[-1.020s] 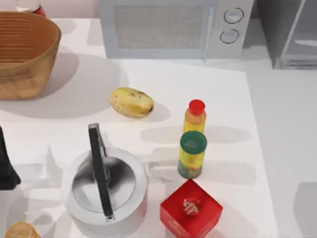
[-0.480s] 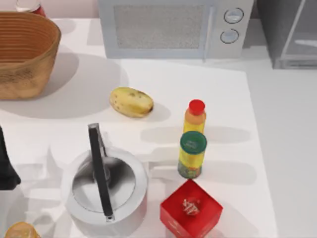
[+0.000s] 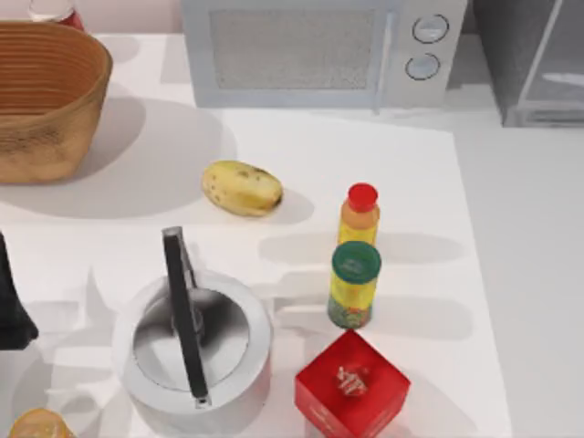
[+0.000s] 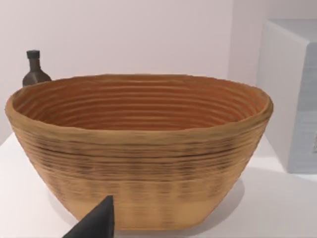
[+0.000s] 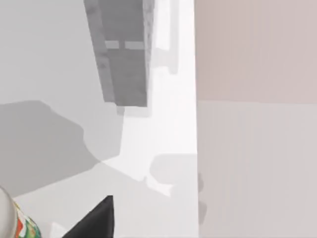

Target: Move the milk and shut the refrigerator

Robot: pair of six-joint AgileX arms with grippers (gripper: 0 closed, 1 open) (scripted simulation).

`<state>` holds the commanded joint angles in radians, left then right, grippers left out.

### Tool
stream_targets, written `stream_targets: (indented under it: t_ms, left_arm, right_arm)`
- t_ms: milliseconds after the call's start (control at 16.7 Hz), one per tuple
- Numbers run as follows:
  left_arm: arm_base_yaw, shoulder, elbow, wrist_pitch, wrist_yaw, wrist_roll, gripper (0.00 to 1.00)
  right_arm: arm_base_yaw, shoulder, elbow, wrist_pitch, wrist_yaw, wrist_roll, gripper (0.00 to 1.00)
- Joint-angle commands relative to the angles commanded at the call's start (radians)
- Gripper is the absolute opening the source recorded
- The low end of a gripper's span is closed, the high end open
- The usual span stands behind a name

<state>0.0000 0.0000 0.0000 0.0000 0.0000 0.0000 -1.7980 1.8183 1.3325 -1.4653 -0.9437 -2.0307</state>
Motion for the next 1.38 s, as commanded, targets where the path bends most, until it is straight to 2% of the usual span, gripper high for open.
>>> stream_targets:
  t_ms: [180, 360, 840, 1020, 1200, 1380]
  left_arm:
    - [0.000, 0.000, 0.000, 0.000, 0.000, 0.000, 1.00]
    - [0.000, 0.000, 0.000, 0.000, 0.000, 0.000, 1.00]
    - [0.000, 0.000, 0.000, 0.000, 0.000, 0.000, 1.00]
    - [0.000, 0.000, 0.000, 0.000, 0.000, 0.000, 1.00]
    - [0.000, 0.000, 0.000, 0.000, 0.000, 0.000, 1.00]
    - [0.000, 0.000, 0.000, 0.000, 0.000, 0.000, 1.00]
  right_arm:
    - [0.063, 0.008, -0.004, 0.078, 0.013, 0.092, 1.00]
    - [0.177, 0.020, -0.010, 0.228, 0.036, 0.278, 1.00]
    - [0.593, 0.036, -0.031, 0.797, 0.130, 0.991, 1.00]
    - [0.735, 0.029, -0.032, 0.995, 0.163, 1.213, 1.00]
    - [0.835, 0.020, -0.031, 1.126, 0.185, 1.348, 1.00]
    - [0.867, 0.016, -0.030, 1.165, 0.192, 1.386, 1.00]
